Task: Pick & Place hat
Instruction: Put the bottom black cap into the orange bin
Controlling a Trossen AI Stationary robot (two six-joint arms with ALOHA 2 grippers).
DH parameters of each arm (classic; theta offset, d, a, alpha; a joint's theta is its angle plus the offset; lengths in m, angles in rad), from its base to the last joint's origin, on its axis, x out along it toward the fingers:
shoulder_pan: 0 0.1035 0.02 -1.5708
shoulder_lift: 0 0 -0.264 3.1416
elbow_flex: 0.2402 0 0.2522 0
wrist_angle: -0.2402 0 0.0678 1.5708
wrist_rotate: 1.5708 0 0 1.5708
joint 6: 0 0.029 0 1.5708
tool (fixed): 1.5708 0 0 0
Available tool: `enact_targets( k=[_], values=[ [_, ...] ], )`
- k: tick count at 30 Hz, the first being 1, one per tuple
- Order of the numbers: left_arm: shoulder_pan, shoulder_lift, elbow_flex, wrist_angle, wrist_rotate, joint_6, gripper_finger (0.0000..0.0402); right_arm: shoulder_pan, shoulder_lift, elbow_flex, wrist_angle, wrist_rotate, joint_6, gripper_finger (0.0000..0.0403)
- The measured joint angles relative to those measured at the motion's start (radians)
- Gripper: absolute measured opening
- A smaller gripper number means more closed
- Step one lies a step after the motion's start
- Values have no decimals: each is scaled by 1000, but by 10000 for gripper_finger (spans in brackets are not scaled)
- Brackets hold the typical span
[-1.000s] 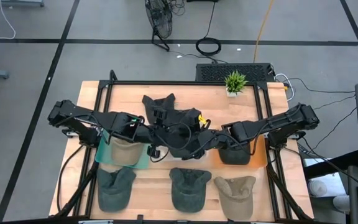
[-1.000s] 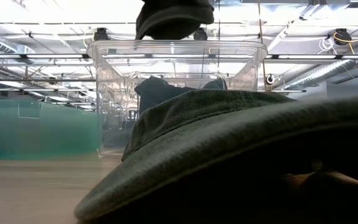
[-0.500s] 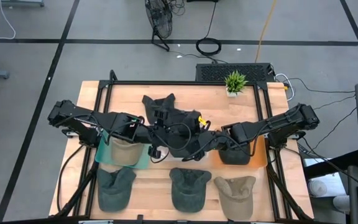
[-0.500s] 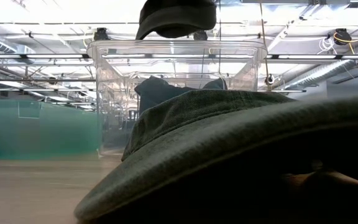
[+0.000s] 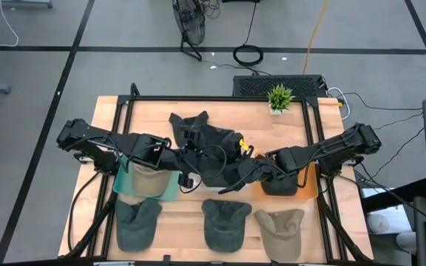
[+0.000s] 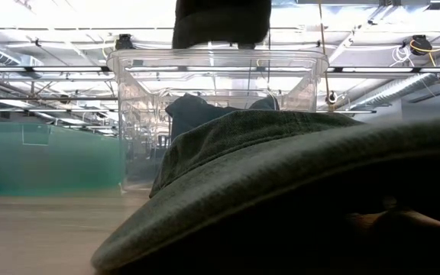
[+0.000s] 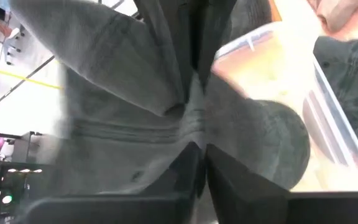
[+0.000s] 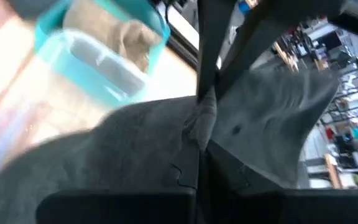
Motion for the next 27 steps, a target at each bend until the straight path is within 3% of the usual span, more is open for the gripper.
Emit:
enact_targets(
  k=[8, 13, 18, 27],
  values=[
    [-1, -1, 0, 3, -35, -53, 155, -8, -11, 0, -56, 35, 59, 1],
    [-1, -45, 0, -23, -63, -119, 197, 2, -68, 0, -105, 93, 89, 1],
    [1, -126, 0, -24, -67, -180, 192, 7, -166, 0, -245, 39, 234, 1],
    [-27, -266, -124, 52, -11, -216, 128, 44, -323, 0, -554, -169, 547, 0]
  ],
)
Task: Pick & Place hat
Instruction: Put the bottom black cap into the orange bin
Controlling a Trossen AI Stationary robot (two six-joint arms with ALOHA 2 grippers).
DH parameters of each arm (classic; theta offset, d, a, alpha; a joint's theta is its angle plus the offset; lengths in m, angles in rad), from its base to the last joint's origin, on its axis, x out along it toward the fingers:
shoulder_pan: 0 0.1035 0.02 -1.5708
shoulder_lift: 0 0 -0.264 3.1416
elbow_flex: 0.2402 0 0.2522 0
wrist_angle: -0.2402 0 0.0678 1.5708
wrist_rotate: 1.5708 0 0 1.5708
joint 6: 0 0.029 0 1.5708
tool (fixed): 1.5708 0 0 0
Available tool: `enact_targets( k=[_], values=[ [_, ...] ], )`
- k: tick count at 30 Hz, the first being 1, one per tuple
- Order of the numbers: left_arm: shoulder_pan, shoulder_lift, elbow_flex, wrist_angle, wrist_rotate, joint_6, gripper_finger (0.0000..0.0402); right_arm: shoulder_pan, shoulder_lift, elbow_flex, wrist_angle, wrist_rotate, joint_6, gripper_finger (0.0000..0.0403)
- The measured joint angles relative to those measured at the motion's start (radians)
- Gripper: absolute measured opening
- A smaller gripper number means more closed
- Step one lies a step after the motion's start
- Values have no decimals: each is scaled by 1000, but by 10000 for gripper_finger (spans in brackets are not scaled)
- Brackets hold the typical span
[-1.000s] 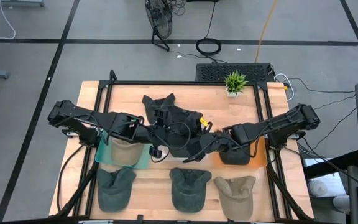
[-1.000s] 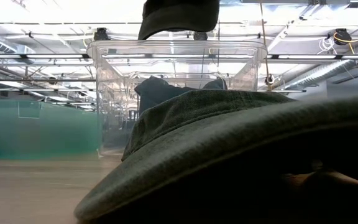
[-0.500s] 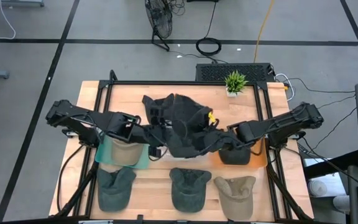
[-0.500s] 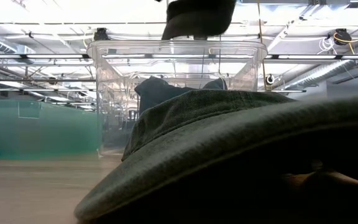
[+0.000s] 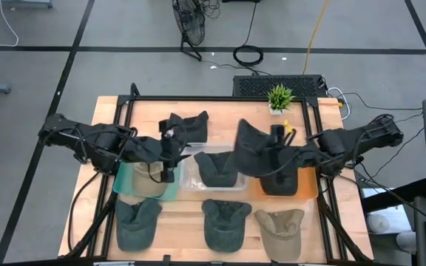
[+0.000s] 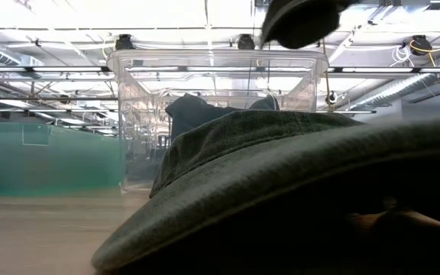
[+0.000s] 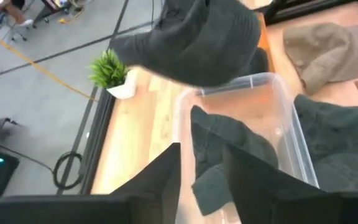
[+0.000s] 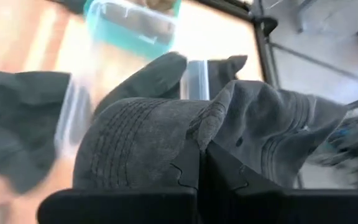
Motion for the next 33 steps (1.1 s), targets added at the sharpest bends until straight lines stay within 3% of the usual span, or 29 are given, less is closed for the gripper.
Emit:
enact_targets(
  k=[8, 16, 26, 33],
  values=[
    [-6, -116, -220, 195, 32, 14, 89, 60, -168, -28, -49, -184, 144, 0],
    [-6, -229, -380, 352, 32, 42, 81, 82, -349, -250, -14, -347, 223, 0],
    [-5, -327, -528, 549, 32, 84, 82, 80, -540, -563, 117, -374, 192, 0],
    [3, -339, -547, 594, 32, 87, 82, 79, -601, -712, 141, -364, 200, 3]
  ],
)
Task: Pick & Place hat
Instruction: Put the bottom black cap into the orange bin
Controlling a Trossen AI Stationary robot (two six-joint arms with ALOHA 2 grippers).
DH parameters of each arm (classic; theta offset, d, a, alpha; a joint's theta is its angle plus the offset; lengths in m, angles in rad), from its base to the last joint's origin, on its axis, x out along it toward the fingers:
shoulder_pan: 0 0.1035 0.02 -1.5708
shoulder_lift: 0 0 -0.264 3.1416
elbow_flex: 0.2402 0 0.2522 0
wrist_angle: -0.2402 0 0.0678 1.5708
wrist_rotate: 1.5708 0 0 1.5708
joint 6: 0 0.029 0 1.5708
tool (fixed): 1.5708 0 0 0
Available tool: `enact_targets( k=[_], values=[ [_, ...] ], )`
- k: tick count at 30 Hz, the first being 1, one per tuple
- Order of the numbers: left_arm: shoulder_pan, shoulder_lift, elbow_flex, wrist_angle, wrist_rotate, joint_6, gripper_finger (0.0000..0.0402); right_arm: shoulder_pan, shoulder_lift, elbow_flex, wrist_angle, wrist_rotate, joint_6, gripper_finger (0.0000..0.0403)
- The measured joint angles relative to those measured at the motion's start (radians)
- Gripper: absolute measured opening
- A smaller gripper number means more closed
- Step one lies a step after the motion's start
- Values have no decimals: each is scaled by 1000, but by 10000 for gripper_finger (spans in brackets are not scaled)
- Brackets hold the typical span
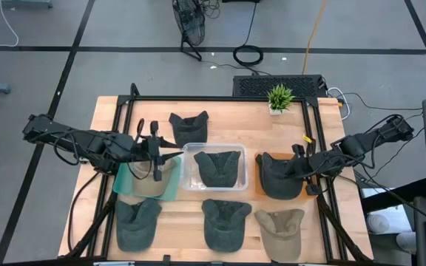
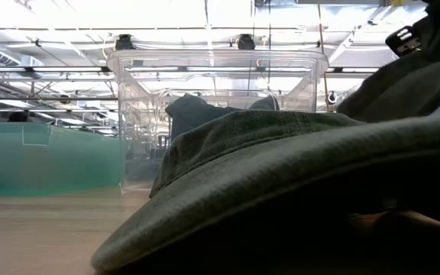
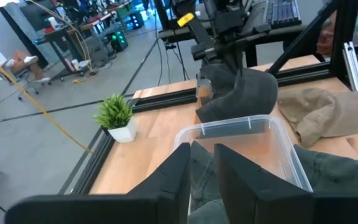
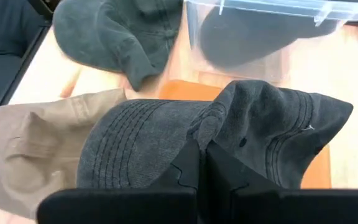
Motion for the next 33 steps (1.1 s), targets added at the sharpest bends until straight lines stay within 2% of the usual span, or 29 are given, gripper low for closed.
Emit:
enact_targets(
  k=[6, 18, 20, 23, 25, 28, 33],
  values=[
    [9, 28, 0, 5, 45, -11, 81, -1, 8, 4, -1, 143, 51, 38],
    [9, 47, 0, 20, 52, -12, 81, 0, 8, 4, 18, 148, 98, 122],
    [9, 47, 0, 23, 52, -13, 81, 0, 17, 5, 52, 196, 121, 126],
    [9, 47, 0, 24, 52, -19, 81, -9, 47, 5, 98, 281, 245, 127],
    [9, 47, 0, 27, 52, -33, 81, -32, 93, 6, 129, 265, 329, 128],
    [9, 47, 0, 36, 52, -41, 81, -58, 187, 7, 143, 164, 441, 128],
    [9, 47, 0, 39, 52, -64, 81, -68, 380, 21, 132, 52, 471, 128]
  ],
)
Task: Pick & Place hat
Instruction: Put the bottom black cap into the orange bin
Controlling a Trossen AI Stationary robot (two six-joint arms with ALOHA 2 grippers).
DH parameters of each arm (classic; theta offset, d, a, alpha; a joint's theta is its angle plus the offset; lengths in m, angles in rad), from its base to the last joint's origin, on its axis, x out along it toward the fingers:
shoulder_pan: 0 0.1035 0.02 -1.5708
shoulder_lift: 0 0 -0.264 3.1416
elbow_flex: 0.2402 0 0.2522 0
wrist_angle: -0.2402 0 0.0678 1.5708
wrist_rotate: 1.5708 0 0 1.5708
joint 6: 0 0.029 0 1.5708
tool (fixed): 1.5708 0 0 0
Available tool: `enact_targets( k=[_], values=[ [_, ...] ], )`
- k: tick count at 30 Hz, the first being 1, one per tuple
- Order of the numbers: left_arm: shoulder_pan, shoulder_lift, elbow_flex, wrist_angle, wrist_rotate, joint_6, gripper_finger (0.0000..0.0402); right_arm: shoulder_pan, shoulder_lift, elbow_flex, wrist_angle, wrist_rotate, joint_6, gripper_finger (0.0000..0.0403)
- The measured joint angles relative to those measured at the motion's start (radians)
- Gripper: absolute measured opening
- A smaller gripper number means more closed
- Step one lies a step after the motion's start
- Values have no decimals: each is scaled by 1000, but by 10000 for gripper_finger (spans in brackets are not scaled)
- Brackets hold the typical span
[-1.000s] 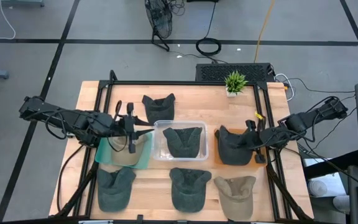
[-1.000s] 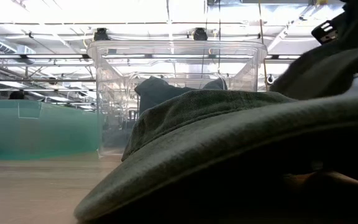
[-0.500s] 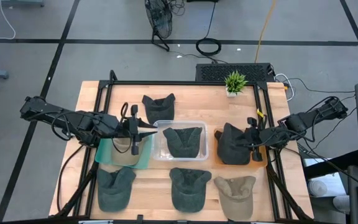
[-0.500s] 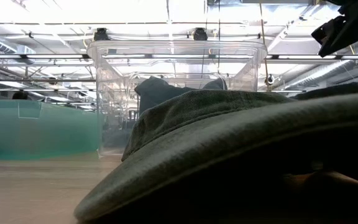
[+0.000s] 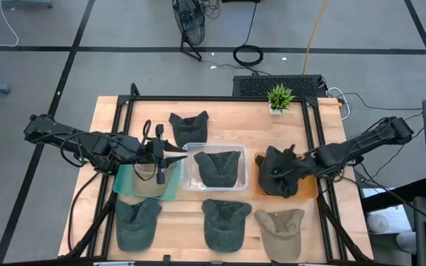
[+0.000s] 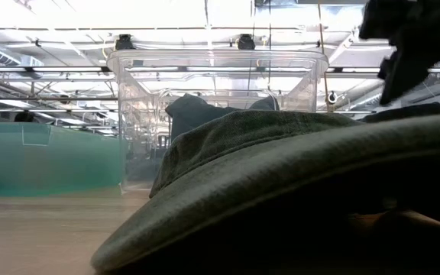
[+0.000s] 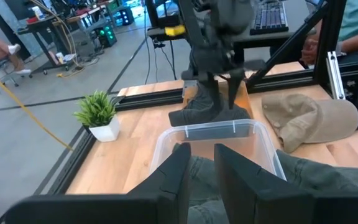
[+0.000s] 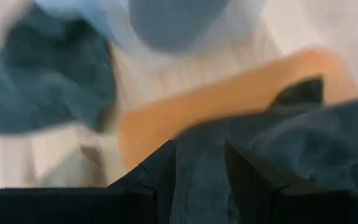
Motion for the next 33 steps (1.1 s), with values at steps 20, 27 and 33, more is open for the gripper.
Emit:
enact_targets(
  k=[20, 27, 33],
  values=[
    [0, 0, 0, -42, 36, -69, 81, -24, 203, 331, -369, 92, 9, 138],
    [0, 0, 0, -50, 45, -78, 81, -50, 300, 330, -487, 35, 56, 169],
    [0, 0, 0, -52, 45, -75, 81, -50, 315, 330, -458, 18, 49, 191]
  ],
)
